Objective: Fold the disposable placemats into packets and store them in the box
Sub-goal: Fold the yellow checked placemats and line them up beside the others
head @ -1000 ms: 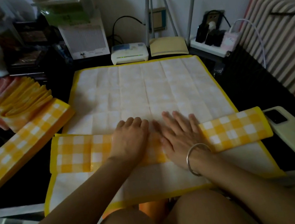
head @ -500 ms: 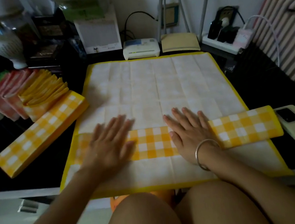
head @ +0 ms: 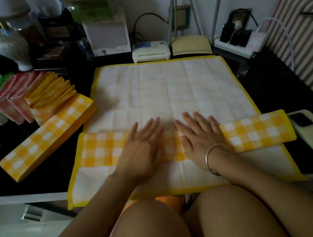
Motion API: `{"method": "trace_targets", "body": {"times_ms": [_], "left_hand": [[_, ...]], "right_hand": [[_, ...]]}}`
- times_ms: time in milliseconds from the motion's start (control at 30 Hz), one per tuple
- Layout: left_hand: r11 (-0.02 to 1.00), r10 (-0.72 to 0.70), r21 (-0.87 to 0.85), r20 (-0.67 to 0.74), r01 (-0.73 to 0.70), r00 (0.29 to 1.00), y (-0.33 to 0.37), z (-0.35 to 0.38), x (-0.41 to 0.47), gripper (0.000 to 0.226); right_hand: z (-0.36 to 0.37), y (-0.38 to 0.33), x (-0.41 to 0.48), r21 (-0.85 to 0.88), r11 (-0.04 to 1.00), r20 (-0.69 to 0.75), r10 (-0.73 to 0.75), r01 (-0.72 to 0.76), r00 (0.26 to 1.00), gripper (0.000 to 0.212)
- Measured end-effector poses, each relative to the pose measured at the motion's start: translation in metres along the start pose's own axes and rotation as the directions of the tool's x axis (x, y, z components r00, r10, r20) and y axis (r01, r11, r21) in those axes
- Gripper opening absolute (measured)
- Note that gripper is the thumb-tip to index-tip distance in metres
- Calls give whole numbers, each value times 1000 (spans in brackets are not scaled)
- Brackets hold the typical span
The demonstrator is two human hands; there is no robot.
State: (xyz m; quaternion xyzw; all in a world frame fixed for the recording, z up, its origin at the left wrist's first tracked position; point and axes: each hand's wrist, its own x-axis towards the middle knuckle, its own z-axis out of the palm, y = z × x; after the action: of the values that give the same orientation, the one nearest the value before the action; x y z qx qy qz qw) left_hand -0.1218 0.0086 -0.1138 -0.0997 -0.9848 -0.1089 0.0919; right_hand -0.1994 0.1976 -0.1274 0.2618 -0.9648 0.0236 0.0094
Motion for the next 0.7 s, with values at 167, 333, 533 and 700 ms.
{"method": "trace_targets", "body": {"times_ms": [167,333,533,700], "left_hand": [[996,-34,86,-1,34,999,5,28,-1,57],[996,-26,89,5,26,1000,5,27,-2,56],[996,-37,87,26,35,999,4,27,-2,56],[995,-53,88,37,49,998,7,24,-1,56]], "right_hand": [[1,2,2,-4,1000,17,-2,2,1000,71],[-1,12,1,11,997,59,-72,72,996,74],[-13,91,-18,-75,959,107,-264,273,958,76],[-16,149,-32,-84,984,114,-147,157,982,73]]}}
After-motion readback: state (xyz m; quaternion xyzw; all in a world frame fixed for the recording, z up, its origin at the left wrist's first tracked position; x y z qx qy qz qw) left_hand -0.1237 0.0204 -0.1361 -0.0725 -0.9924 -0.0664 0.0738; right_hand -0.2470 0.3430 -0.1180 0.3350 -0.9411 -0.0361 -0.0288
